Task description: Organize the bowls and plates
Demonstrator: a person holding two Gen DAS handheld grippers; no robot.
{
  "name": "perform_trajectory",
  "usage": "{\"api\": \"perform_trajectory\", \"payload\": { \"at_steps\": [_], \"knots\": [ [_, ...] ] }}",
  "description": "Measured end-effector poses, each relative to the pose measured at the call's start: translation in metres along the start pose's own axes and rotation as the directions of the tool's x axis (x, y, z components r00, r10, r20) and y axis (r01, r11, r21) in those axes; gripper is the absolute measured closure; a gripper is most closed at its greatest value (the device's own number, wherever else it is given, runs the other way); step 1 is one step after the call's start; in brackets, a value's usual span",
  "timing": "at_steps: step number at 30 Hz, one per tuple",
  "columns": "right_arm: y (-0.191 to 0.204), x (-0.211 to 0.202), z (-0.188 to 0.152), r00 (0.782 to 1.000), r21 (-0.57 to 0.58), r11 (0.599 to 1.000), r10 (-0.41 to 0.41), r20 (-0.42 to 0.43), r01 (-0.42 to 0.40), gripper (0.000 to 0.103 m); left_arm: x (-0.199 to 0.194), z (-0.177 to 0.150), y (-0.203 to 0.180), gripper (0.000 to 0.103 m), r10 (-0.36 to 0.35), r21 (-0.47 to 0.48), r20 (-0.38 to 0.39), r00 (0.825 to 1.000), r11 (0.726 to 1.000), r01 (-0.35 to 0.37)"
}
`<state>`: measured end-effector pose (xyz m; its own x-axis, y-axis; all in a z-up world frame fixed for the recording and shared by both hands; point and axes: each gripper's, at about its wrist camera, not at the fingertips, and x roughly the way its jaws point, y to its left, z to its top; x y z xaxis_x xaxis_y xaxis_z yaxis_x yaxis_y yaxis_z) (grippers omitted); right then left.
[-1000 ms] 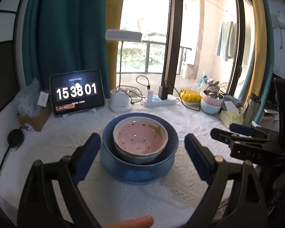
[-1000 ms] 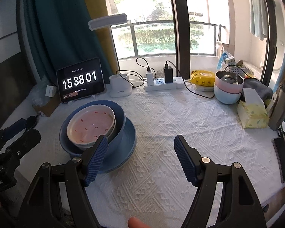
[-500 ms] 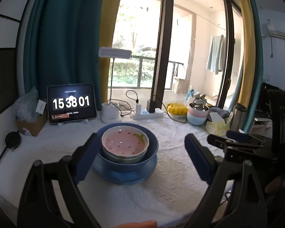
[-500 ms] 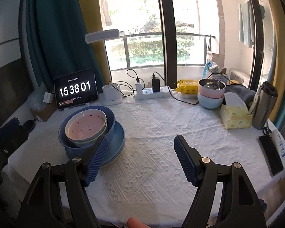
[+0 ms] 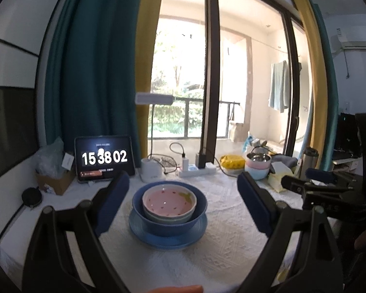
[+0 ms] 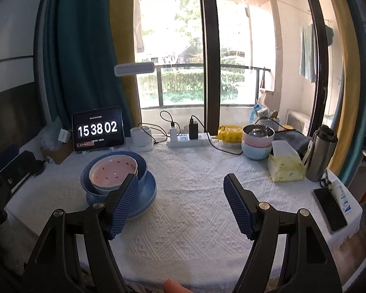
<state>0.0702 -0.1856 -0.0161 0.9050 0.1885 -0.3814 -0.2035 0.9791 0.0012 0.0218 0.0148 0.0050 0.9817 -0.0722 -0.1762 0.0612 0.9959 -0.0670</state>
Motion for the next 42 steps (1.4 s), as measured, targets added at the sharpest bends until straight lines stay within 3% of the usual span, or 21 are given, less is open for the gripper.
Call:
{"api": "perform_trajectory", "payload": {
  "at_steps": [16,42],
  "knots": [
    [-0.002,-0.038,0.009,0.994,-0.014,0.999,-0.030,0.103,0.031,0.028,-0.020,0.013,-0.001,0.012,0.020,-0.019,0.062,0.998,1.000,-0.018],
    [-0.008,-0.048,0.013,0.991,0.001,0.999,-0.049,0.122,0.049,0.028,-0.028,0.019,-0.002,0.012,0.004,-0.040,0.069,0.998,0.999,-0.001]
  ]
}}
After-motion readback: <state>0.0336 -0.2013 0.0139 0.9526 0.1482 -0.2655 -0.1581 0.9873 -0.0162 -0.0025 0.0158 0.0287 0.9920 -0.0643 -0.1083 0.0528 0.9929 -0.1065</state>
